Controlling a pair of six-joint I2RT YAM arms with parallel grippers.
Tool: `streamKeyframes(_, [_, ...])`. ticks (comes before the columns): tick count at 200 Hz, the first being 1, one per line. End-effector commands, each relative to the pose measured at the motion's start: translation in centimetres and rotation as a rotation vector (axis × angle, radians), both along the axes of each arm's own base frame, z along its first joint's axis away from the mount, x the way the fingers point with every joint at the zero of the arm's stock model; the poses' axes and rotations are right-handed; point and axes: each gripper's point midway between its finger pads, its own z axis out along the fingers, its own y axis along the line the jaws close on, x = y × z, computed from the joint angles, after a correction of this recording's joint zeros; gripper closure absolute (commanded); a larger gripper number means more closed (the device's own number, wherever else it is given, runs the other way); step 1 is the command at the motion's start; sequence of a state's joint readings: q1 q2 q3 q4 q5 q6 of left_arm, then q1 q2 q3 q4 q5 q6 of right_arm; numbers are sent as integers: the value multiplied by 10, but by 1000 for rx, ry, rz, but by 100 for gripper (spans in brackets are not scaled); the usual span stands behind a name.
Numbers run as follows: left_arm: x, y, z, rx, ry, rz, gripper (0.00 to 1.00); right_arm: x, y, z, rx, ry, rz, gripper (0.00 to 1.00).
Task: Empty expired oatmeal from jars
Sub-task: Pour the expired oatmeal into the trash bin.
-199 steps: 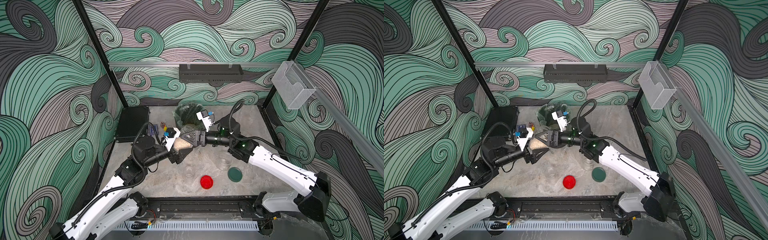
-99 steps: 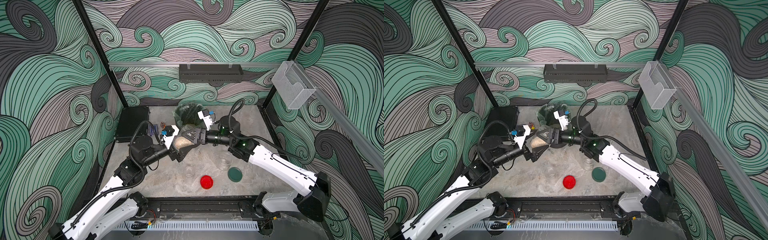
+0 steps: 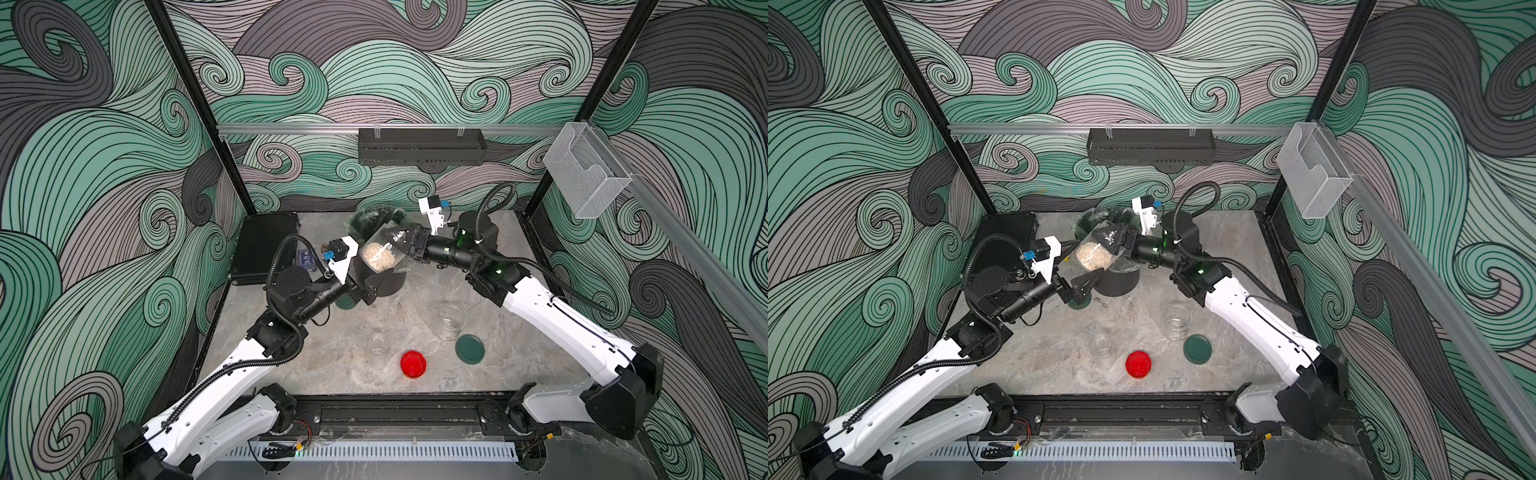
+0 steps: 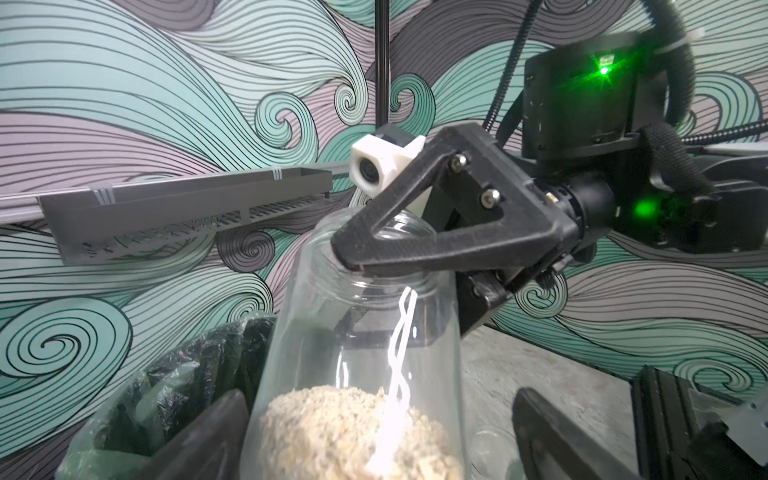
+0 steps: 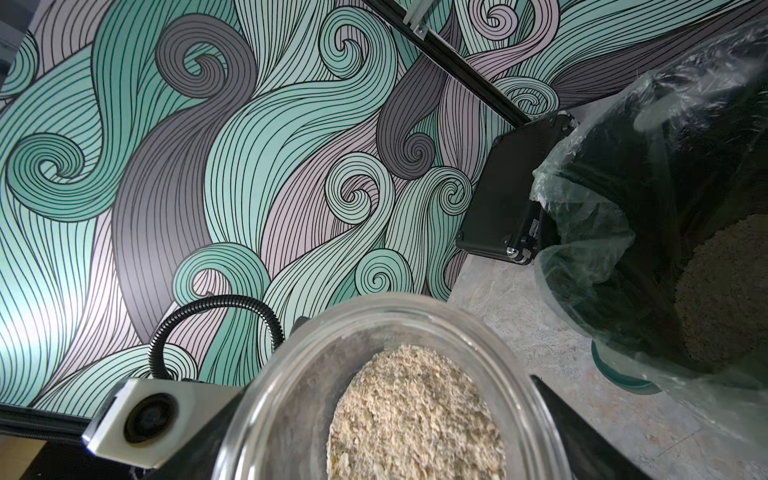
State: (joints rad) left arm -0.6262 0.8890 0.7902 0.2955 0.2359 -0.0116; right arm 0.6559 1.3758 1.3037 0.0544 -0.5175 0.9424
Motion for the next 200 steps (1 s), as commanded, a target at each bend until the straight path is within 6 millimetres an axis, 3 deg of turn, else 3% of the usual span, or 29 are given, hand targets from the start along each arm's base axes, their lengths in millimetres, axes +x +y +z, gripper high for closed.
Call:
streamKeyframes(1, [2, 6, 26, -76, -98, 35, 1, -7, -2, 62, 147, -102, 34, 74])
streamKeyframes(44, [7, -8, 27, -64, -149, -4, 1, -11, 0, 79, 216, -87, 70, 75])
streamKeyframes(96, [10, -6, 38, -58, -251, 30, 1, -20, -2, 94, 259, -87, 98, 75])
streamKeyframes(155, [2, -13, 57, -26, -334, -11, 2, -21, -1, 92, 274, -70, 112, 75])
streamKeyframes(200, [5, -14, 61, -29, -352, -5, 4, -18, 3, 90, 279, -67, 123, 76])
